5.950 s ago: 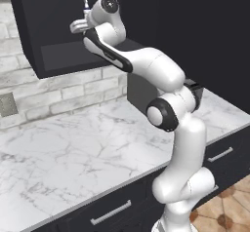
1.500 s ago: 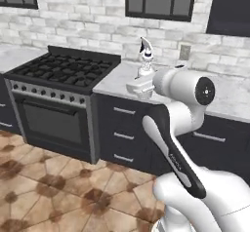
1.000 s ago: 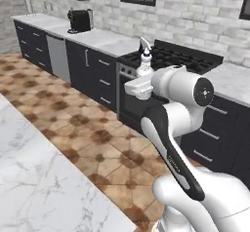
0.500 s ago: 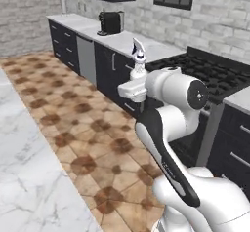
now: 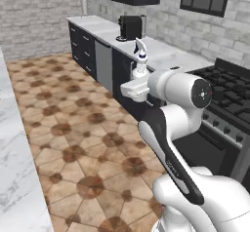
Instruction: Move the cutting board and knife to the sink. Then move spray from the cabinet to the counter.
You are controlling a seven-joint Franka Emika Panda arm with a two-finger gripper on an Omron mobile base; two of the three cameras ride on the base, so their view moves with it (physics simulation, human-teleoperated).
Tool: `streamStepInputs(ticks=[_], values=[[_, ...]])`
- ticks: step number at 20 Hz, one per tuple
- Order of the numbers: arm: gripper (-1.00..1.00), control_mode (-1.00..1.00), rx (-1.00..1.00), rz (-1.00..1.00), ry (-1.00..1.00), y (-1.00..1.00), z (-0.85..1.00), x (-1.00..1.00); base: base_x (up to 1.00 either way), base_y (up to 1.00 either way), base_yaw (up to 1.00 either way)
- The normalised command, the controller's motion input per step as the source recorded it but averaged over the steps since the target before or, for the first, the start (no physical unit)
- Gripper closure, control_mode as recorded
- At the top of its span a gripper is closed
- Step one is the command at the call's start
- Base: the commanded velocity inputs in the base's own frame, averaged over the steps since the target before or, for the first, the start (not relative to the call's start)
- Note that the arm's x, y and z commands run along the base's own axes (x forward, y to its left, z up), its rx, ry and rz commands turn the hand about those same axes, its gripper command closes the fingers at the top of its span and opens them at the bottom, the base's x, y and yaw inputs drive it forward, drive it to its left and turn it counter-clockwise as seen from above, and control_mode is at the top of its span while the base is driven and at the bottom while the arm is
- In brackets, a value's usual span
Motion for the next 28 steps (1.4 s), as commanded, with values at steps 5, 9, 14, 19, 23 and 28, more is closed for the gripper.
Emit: streamStepInputs(ticks=[5,9,14,19,23,28], values=[[1.00,1.00,0.00,0.00,0.00,0.00,0.00,0.00,1.00,0.00,0.21],[1.00,1.00,0.00,0.00,0.00,0.00,0.00,0.00,1.00,-0.01,0.21],[1.00,1.00,0.00,0.00,0.00,0.00,0.00,0.00,1.00,-0.07,0.20],[1.00,1.00,0.00,0.00,0.00,0.00,0.00,0.00,1.00,-0.13,0.27],[1.00,1.00,0.00,0.00,0.00,0.00,0.00,0.00,1.00,-0.23,0.34],[1.00,1.00,0.00,0.00,0.00,0.00,0.00,0.00,1.00,-0.24,0.41]])
